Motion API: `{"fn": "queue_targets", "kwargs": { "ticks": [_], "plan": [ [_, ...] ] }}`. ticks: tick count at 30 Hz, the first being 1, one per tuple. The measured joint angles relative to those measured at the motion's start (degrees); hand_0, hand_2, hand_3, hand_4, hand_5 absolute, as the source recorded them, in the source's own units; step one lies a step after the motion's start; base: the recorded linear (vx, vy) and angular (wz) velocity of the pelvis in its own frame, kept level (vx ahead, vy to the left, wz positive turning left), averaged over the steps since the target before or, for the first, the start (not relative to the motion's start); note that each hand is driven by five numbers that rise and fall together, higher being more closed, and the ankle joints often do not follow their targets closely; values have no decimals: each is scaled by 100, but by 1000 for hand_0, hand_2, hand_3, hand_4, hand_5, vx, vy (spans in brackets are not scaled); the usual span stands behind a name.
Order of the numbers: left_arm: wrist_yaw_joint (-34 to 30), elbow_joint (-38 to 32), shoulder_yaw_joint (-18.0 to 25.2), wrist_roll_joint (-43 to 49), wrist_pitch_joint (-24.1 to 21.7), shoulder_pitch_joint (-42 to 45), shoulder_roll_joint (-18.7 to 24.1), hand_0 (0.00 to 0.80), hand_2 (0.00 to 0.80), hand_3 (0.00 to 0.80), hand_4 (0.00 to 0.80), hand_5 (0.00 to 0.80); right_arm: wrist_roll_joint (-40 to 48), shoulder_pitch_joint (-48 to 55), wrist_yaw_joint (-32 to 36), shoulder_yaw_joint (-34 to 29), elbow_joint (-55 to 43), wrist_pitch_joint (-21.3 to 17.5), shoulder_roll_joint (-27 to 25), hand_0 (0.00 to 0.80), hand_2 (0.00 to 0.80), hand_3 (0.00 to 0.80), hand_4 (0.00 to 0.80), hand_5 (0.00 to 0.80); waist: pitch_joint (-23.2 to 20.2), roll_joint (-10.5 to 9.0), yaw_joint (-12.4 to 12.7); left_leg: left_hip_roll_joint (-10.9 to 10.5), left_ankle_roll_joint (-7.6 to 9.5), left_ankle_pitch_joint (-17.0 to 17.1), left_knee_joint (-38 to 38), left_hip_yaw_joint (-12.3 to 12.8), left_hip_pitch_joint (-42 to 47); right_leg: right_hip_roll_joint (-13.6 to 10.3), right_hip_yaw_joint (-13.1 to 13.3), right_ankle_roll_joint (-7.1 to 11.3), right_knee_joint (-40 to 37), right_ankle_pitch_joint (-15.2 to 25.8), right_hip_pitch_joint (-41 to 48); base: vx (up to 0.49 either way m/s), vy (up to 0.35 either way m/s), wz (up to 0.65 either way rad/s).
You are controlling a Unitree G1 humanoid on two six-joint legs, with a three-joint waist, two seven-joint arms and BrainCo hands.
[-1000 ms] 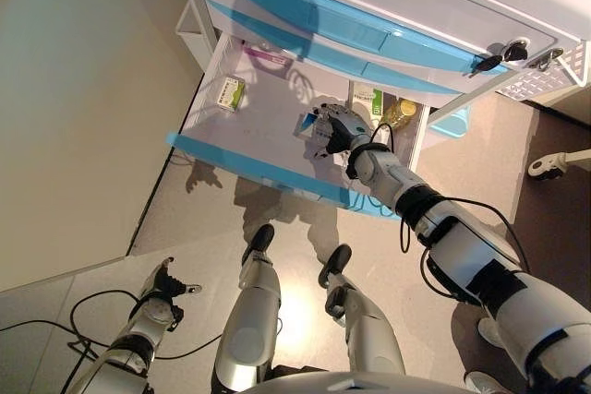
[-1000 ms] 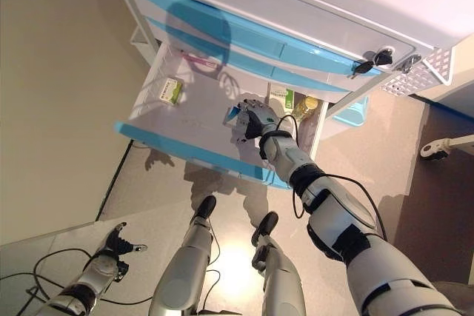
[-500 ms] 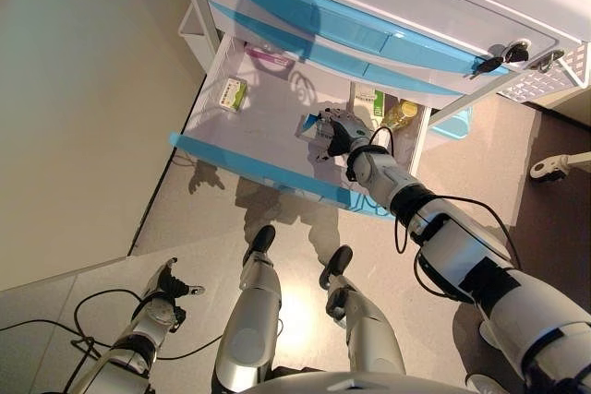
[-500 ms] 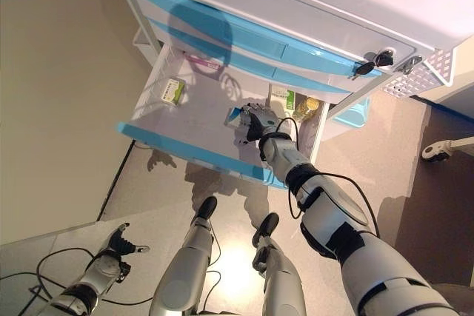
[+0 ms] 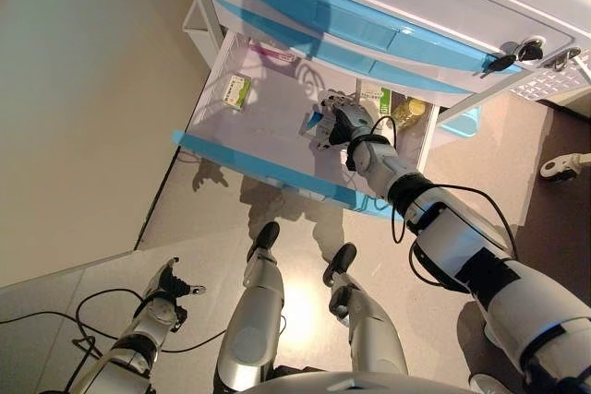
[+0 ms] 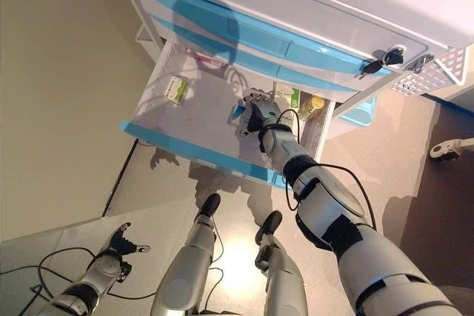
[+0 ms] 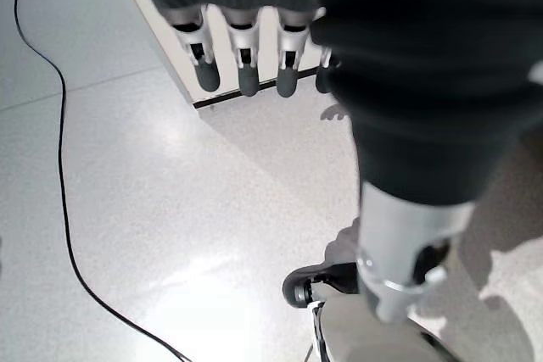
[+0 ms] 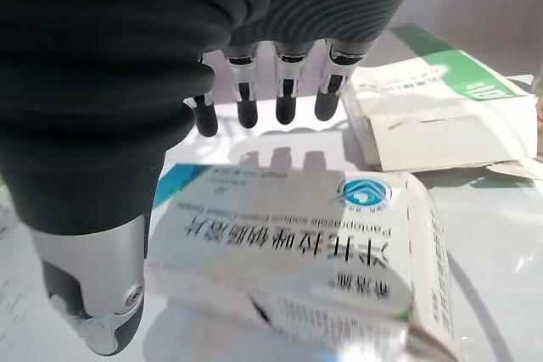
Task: Open the drawer and pick up the medicine
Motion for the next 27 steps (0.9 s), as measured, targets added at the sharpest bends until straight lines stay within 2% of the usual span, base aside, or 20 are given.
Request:
{"fn": "queue_targets", "kwargs": {
  "ticks": [14,18,27],
  "plan": [
    [21,-14,-260,-155,-4,-87,-45,0,0,0,0,0,15,-238,-15,1,309,38,-73,0,0,0,0,0,63,101,25,-32,-17,92,-96,-137,-144,-2,-23,20,-3,-23,-117,6,-1,4],
    [38,-12,-273,-157,-3,-165,-132,0,0,0,0,0,13,-248,-68,2,365,62,-110,0,0,0,0,0,109,169,13,-46,-20,109,-98,-170,-213,-4,-24,22,3,-22,-178,3,5,4],
    [45,-11,-276,-157,-3,-185,-146,0,0,0,0,0,-9,-251,-115,1,366,78,-97,0,0,0,0,0,122,175,5,-46,-20,115,-102,-175,-212,-4,-27,21,5,-24,-177,0,0,0]
  ]
}}
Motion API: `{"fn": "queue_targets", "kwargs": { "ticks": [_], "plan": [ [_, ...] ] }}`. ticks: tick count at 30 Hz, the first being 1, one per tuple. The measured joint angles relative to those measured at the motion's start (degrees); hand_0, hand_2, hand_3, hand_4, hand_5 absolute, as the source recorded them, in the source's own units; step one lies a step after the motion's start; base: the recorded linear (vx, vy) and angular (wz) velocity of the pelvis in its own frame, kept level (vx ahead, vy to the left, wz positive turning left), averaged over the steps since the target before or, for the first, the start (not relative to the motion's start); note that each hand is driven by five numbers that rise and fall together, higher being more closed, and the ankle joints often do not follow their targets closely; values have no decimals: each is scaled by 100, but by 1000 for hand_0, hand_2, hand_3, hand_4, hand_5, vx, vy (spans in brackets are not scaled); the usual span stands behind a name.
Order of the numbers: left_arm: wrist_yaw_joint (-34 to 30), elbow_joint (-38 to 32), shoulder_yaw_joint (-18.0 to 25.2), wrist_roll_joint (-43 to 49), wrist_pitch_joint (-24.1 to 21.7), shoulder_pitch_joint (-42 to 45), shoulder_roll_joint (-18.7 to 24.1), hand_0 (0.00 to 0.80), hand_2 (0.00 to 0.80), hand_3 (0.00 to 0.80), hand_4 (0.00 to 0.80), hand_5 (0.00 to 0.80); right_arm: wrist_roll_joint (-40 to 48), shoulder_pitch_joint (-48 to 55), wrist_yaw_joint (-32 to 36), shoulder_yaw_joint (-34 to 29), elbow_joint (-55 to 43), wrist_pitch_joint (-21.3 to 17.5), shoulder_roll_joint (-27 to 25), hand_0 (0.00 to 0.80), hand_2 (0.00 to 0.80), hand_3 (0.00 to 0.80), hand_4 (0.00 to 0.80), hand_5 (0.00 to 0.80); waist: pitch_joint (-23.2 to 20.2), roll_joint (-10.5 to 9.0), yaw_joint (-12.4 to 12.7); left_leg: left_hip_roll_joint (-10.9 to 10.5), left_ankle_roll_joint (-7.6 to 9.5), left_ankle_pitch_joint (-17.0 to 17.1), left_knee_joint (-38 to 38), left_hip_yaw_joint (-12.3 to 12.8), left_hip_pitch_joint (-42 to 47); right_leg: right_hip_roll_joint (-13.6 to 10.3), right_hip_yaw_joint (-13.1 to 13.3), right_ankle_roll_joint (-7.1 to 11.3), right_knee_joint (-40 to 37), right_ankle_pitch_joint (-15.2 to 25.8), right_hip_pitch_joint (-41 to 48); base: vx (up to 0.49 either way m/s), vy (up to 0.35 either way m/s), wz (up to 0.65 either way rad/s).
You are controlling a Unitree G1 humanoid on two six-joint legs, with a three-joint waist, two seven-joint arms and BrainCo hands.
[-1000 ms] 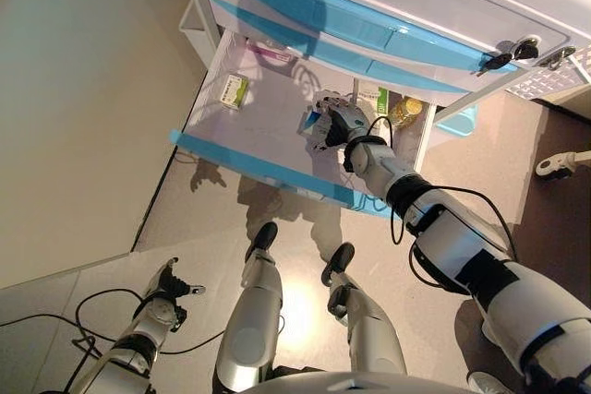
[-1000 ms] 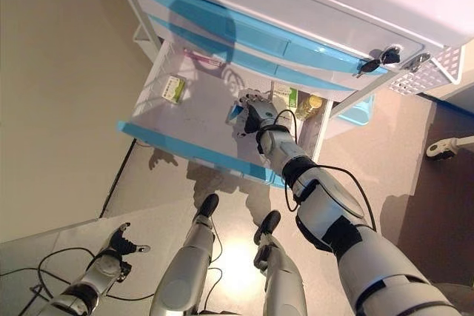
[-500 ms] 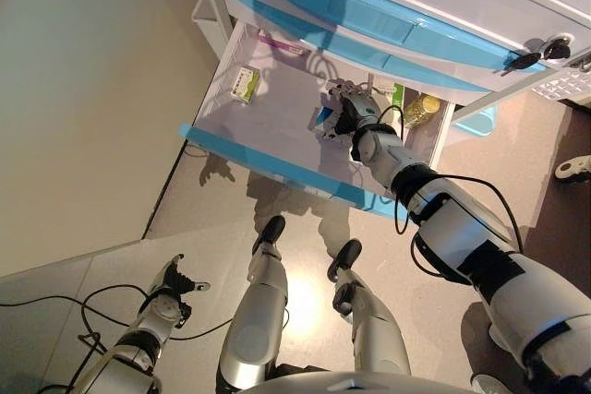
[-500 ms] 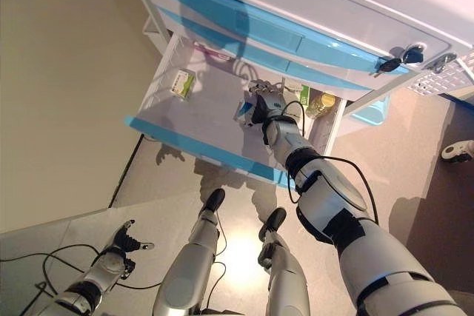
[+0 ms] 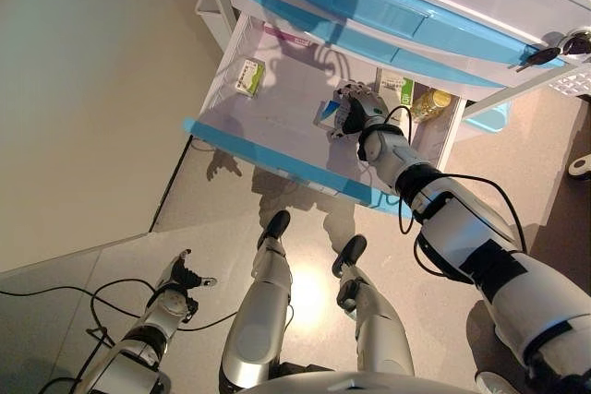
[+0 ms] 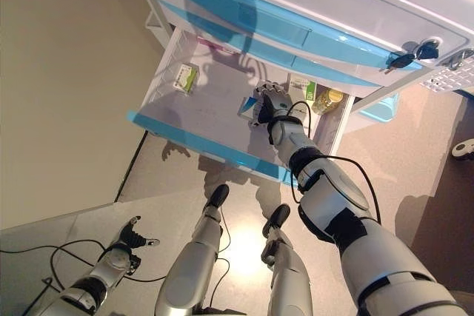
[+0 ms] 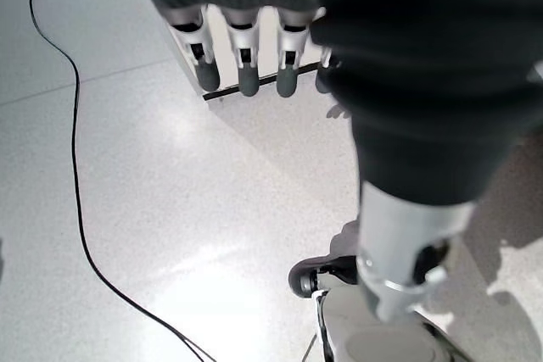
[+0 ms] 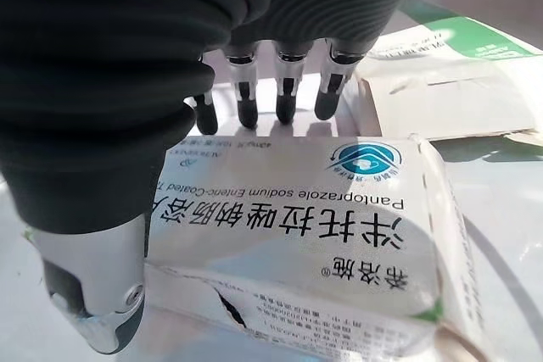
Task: Open the drawer and pick up the medicine
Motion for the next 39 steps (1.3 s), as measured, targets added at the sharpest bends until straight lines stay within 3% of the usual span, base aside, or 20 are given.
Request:
{"fn": "queue_targets", "kwargs": {
  "ticks": [9,10,11,39],
  "plan": [
    [0,-2,0,0,-1,-4,-2,0,0,0,0,0,-101,1,2,3,0,40,19,0,0,0,0,0,2,0,-5,-2,1,1,4,0,1,-2,-1,0,3,0,0,0,0,0],
    [0,-8,-1,0,-1,-4,-2,0,0,0,0,0,-103,3,3,3,0,40,20,235,235,235,235,235,2,0,-6,-2,1,1,4,0,0,-2,-1,0,3,0,0,0,0,0],
    [0,-7,-1,1,-1,-4,-2,0,0,0,0,0,-111,4,-5,4,0,42,23,800,800,800,800,800,2,0,-6,-2,1,1,4,-1,1,-3,-1,0,3,0,1,0,0,0],
    [0,-38,-2,1,2,-6,-4,0,0,0,0,0,-456,-61,-79,2,-9,87,96,800,800,800,800,800,2,-2,-25,-8,4,5,4,-2,16,-12,-2,1,8,0,13,0,0,0]
  ]
}}
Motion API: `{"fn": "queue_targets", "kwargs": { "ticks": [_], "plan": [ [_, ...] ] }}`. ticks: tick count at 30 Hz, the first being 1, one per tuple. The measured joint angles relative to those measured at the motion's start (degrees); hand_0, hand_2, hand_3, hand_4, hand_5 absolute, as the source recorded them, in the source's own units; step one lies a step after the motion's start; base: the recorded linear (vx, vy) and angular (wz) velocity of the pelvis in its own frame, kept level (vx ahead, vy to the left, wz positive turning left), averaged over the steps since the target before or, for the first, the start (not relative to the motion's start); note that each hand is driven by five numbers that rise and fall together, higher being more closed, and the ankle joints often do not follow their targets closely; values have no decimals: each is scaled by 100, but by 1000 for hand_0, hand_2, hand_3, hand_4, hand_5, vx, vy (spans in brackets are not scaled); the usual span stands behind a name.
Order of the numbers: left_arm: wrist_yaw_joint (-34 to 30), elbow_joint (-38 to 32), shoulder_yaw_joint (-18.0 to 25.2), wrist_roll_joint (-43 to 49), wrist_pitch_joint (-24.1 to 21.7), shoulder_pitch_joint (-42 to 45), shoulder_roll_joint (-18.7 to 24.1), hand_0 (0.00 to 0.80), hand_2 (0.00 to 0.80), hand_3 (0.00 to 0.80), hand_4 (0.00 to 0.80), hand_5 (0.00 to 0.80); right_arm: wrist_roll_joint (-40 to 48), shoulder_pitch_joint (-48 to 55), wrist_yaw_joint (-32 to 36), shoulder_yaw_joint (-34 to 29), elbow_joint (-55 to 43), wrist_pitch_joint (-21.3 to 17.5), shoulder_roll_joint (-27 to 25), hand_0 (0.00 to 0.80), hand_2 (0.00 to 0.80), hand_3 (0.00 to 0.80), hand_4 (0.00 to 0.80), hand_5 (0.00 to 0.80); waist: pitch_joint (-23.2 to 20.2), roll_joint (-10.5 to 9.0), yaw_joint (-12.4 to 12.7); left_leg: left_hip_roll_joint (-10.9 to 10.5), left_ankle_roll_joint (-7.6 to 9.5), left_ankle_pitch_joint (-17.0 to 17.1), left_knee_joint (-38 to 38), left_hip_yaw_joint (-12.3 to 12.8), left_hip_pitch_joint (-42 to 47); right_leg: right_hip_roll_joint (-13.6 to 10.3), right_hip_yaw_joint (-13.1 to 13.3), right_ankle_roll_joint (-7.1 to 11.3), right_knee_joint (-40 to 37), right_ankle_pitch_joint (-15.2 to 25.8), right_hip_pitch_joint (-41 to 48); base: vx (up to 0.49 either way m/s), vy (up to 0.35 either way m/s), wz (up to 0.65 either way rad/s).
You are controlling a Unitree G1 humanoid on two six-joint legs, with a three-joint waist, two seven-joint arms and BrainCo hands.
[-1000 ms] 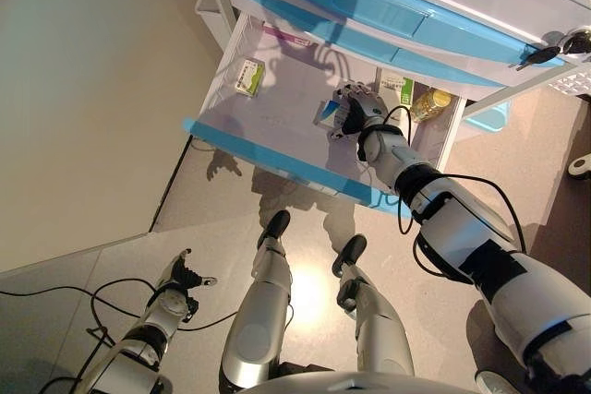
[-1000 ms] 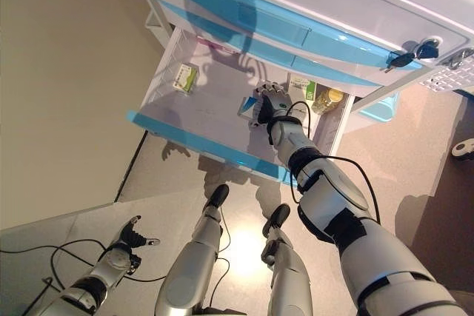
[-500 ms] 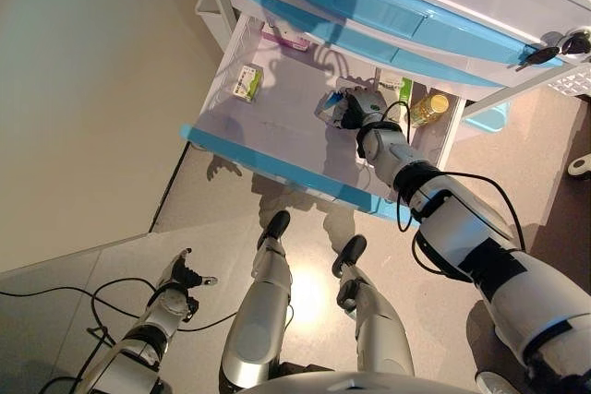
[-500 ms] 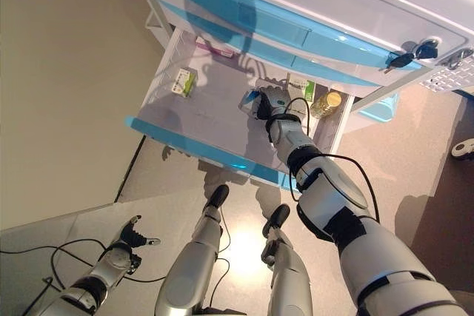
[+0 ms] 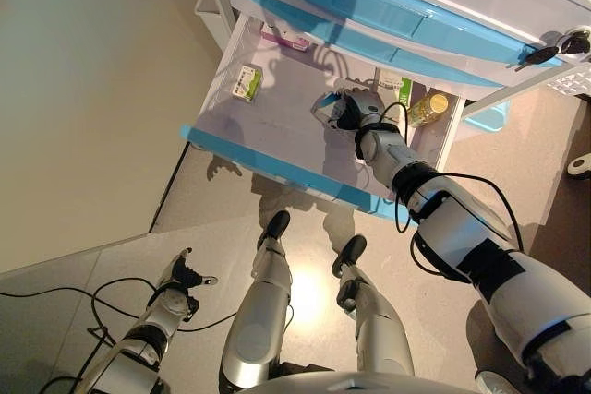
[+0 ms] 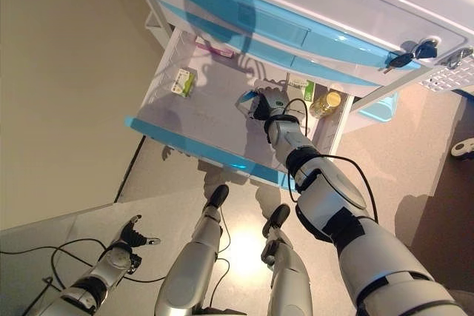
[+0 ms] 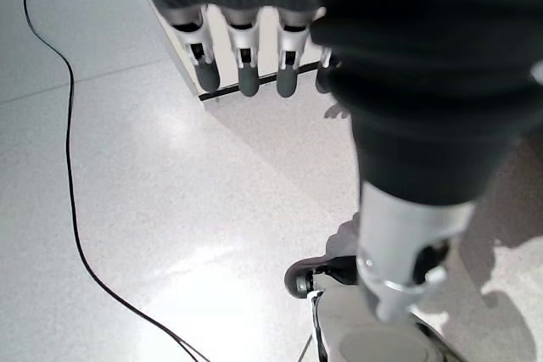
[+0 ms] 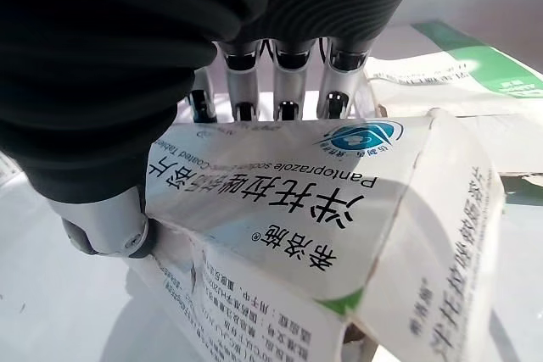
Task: Open the drawer and pick up the medicine
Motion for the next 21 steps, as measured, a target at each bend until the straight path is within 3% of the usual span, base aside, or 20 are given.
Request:
{"fn": "queue_targets", "kwargs": {
  "ticks": [11,13,16,21],
  "plan": [
    [-12,-86,4,0,2,2,-49,0,0,0,0,0,29,327,108,-11,-60,-13,-2,800,800,800,800,800,-7,-8,-29,-2,28,18,-108,85,419,-65,44,17,-16,-7,333,8,10,-1],
    [-40,-133,19,2,4,33,-45,0,0,0,0,0,32,473,155,-21,-253,-15,-44,800,800,800,800,800,-22,-21,-173,-15,46,27,-169,111,551,-81,77,34,-70,11,459,38,61,-3],
    [-58,-138,83,4,3,122,-75,0,0,0,0,0,32,627,230,-21,-557,-53,-68,800,800,800,800,800,-95,-37,-254,-7,106,51,-284,337,732,-75,268,48,-290,132,578,36,43,-31],
    [-114,-27,137,20,4,371,-213,0,0,0,0,0,31,1221,344,-17,-732,-99,-86,800,800,800,800,800,-741,-55,-485,-17,232,76,-577,646,1124,-76,450,187,-842,416,951,56,42,-25]
  ]
}}
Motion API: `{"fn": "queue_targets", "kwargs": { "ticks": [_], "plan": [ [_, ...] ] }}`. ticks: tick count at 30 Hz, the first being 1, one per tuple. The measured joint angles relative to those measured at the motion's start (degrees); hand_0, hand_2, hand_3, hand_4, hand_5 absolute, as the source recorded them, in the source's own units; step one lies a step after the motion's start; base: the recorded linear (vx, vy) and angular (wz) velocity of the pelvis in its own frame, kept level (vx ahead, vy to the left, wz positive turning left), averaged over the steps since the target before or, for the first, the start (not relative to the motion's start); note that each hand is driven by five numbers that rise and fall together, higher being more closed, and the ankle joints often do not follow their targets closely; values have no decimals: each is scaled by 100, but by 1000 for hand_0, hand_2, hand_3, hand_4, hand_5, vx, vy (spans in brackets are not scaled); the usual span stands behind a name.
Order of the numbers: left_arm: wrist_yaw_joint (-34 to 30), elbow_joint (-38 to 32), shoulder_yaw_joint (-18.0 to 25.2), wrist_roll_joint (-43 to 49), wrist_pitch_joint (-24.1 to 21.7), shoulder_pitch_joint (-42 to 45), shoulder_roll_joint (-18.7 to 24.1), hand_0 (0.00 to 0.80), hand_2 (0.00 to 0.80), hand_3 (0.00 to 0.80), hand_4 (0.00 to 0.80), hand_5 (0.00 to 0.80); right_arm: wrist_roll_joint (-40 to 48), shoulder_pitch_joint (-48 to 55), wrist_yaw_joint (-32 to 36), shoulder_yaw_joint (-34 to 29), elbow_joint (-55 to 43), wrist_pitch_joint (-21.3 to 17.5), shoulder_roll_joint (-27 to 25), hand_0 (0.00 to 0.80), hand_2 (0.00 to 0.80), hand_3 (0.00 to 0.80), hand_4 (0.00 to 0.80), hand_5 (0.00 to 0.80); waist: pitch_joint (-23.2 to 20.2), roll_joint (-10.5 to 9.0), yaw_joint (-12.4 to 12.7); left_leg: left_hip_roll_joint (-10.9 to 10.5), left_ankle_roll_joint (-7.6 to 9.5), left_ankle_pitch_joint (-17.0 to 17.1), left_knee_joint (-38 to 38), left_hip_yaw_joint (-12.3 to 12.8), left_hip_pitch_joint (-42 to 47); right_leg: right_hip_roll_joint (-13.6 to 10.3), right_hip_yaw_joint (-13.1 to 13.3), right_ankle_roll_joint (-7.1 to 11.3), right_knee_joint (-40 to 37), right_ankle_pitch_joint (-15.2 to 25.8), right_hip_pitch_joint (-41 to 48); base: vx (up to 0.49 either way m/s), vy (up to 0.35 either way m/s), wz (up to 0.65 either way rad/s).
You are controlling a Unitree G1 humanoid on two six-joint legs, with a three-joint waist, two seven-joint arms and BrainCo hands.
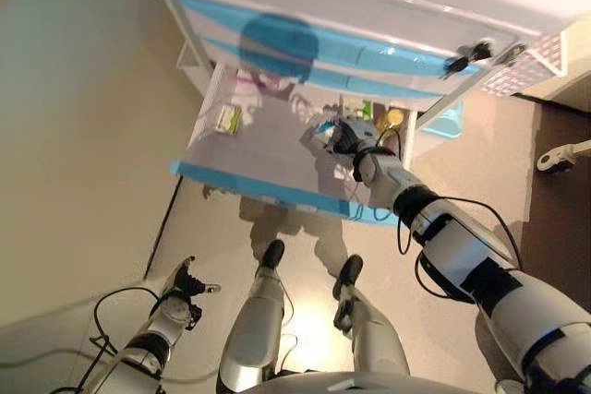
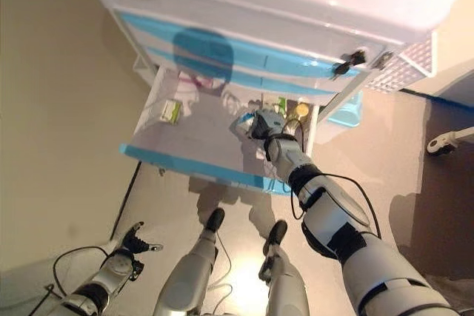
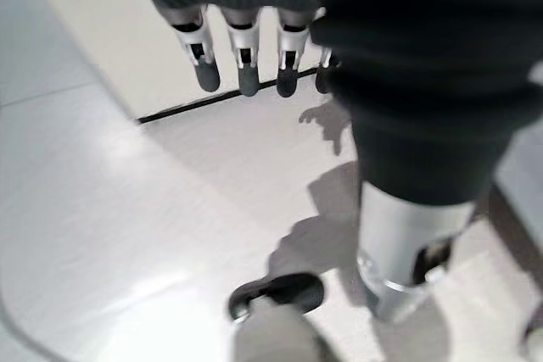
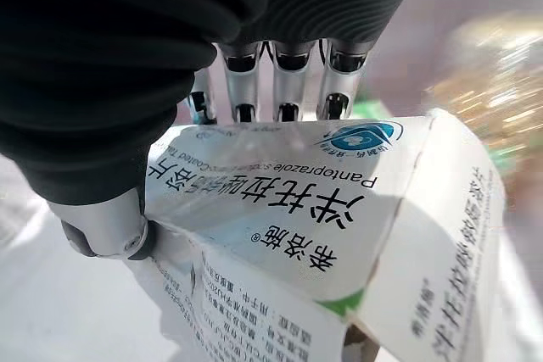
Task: Open the drawer and pick up the medicine
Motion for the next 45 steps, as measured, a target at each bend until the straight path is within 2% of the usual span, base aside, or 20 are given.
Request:
{"fn": "queue_targets", "kwargs": {
  "ticks": [2,7,12,13,16,18,22,31,32,37,45],
  "plan": [
    [-25,65,-4,33,3,135,-32,0,0,0,0,0,-3,119,26,3,-7,-53,8,800,800,800,800,800,-261,-27,-36,11,31,-14,-98,170,110,1,98,13,-109,45,47,47,22,-33],
    [-72,90,47,36,5,393,-101,0,0,0,0,0,-6,342,131,-1,-172,-75,-100,800,800,800,800,800,-540,-15,-152,57,50,-12,-370,413,542,43,224,15,-362,132,349,71,23,-25],
    [-163,105,85,40,9,719,-171,0,0,0,0,0,-7,603,248,-2,-537,-92,-148,800,800,800,800,800,-829,41,-315,129,38,-17,-553,541,806,99,244,-11,-478,158,508,56,13,-15],
    [-173,159,268,41,16,769,-262,0,0,0,0,0,-7,719,286,-1,-712,-116,-227,800,800,800,800,800,-854,69,-324,138,39,-15,-612,553,922,107,247,-7,-541,169,615,37,7,-13],
    [-189,166,285,44,21,945,-311,0,0,0,0,0,-7,912,371,4,-1015,-181,-342,800,800,800,800,800,-1077,104,-410,166,42,-17,-722,627,1045,129,293,-3,-593,168,678,67,7,-13],
    [-203,291,544,120,46,980,-373,0,0,0,0,0,-5,1105,460,-4,-1566,-219,-599,800,800,800,800,800,-1131,133,-419,194,41,-9,-822,685,1200,157,342,-23,-593,179,759,38,1,-14],
    [-256,325,677,265,77,1091,-401,0,0,0,0,0,-2,1332,541,-49,-1961,-299,-849,800,800,800,800,800,-1299,165,-446,242,37,-9,-972,760,1388,187,382,-4,-595,139,835,62,1,-12],
    [-334,386,997,375,174,1396,-467,0,0,0,0,0,173,2300,764,-687,-3286,-421,-1391,800,800,800,800,800,-1541,220,-668,313,55,6,-1231,916,1792,204,414,9,-597,88,1039,52,-3,-8],
    [-342,385,1130,484,174,1444,-492,0,0,0,0,0,182,2467,761,-812,-3525,-432,-1466,800,800,800,800,800,-1594,249,-613,313,59,8,-1261,922,1822,203,420,13,-598,78,1065,40,0,-8],
    [-385,474,1149,501,233,1593,-502,0,0,0,0,0,388,2694,796,-1145,-3817,-467,-1628,800,800,800,800,800,-1673,334,-745,329,77,22,-1382,995,1993,215,474,30,-600,61,1130,32,-5,-7],
    [-394,527,1170,717,278,1620,-540,0,0,0,0,0,581,3162,782,-1741,-4283,-501,-1838,800,800,800,800,800,-1656,389,-764,364,74,25,-1455,1003,2098,244,477,24,-611,45,1200,8,-2,0]
  ]
}}
